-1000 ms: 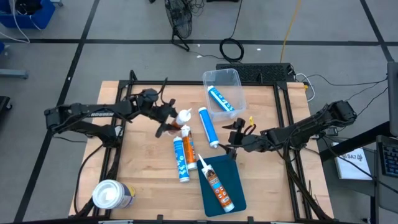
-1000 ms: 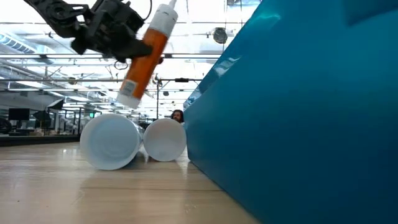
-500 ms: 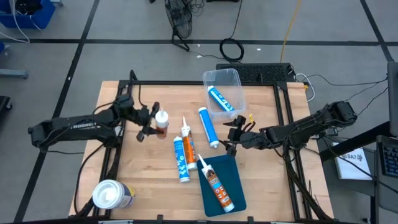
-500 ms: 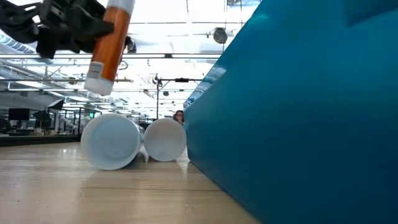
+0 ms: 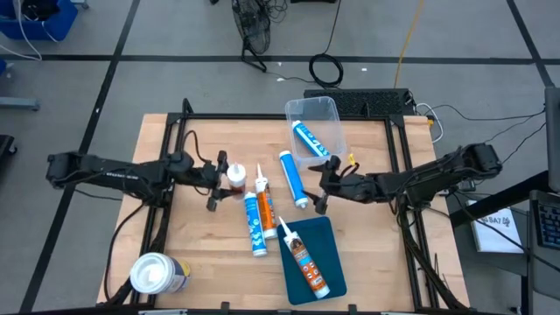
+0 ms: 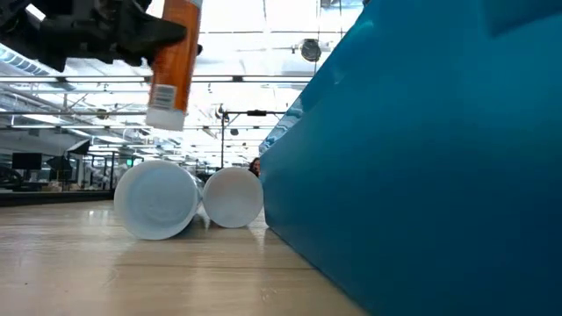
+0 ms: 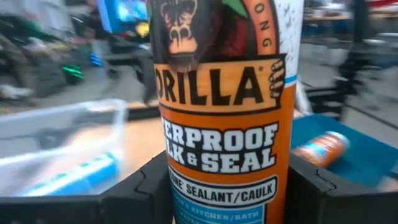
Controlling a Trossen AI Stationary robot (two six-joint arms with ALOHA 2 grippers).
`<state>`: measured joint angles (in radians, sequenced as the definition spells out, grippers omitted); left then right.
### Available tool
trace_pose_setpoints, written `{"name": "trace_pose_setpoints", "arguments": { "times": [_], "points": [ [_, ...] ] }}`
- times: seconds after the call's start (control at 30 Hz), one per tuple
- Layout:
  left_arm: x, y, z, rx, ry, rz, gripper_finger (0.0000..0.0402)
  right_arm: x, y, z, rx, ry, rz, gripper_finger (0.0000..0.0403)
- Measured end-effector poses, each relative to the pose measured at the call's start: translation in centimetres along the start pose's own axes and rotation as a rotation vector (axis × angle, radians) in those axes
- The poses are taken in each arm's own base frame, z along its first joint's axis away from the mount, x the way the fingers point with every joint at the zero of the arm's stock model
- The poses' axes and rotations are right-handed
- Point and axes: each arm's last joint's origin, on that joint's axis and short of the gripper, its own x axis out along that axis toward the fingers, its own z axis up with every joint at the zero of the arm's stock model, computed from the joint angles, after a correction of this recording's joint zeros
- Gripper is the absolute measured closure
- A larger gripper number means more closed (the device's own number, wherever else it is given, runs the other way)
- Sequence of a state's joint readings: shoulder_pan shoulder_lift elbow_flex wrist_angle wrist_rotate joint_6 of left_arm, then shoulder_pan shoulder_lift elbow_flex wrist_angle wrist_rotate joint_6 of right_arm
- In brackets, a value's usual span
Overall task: Sort silicone sealant tubes
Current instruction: Put the left orange sealant into the blue bin
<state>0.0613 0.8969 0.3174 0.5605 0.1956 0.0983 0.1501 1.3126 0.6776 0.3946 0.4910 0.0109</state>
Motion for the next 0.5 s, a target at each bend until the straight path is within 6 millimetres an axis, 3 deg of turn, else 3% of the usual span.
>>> {"name": "trace_pose_setpoints", "arguments": {
  "times": [0.3,0.5],
  "points": [
    [0.8,-0.7,0.8,0.038,-0.109,0.059,0.0199,-1.0,-2.2,-3.1,0.261,-0.314,-0.023,0.0044],
    [0.8,-0.7,0.9,0.033,-0.116,0.063,0.0199,-0.9,-3.1,-4.9,0.365,-0.329,-0.046,0.0044]
  ]
}}
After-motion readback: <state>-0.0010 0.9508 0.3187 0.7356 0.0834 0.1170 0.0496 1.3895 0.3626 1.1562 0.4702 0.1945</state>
